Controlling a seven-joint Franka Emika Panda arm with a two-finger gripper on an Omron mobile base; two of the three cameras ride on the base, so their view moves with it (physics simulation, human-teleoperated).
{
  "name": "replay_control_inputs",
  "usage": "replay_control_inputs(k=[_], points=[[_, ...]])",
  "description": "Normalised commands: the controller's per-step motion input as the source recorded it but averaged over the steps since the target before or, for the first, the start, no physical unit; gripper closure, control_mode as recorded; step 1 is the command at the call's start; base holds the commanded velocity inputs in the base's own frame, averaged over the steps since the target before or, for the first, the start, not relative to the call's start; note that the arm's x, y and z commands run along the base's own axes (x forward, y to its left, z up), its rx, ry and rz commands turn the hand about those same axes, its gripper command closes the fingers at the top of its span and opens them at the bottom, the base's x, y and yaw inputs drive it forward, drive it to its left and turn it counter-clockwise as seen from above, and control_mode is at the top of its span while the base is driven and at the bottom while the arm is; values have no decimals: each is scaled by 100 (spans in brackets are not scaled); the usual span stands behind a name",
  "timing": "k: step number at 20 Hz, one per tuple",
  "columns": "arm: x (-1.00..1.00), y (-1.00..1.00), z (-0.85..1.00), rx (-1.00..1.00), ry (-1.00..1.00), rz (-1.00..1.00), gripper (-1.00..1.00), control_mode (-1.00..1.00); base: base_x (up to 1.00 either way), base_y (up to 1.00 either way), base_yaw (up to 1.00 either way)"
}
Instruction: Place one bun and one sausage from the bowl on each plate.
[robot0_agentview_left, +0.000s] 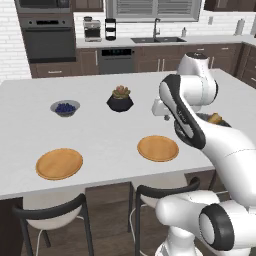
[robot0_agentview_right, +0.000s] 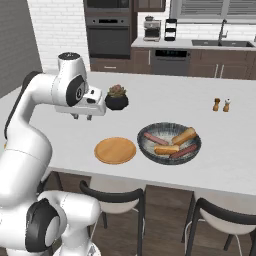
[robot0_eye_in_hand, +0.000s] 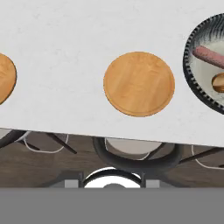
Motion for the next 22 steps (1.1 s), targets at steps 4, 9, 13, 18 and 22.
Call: replay_control_inputs(k=[4,9,13,18,22], points=[[12,-32,0,0,0,1,-100,-100,0,0,0],[43,-70,-6,0,3,2,-100,-100,0,0,0],[22,-73,-29,0,1,-9,-100,-100,0,0,0],[20,-73,-53,0,9,-30,-100,-100,0,0,0],[22,-66,-60,0,9,-35,-100,-100,0,0,0]])
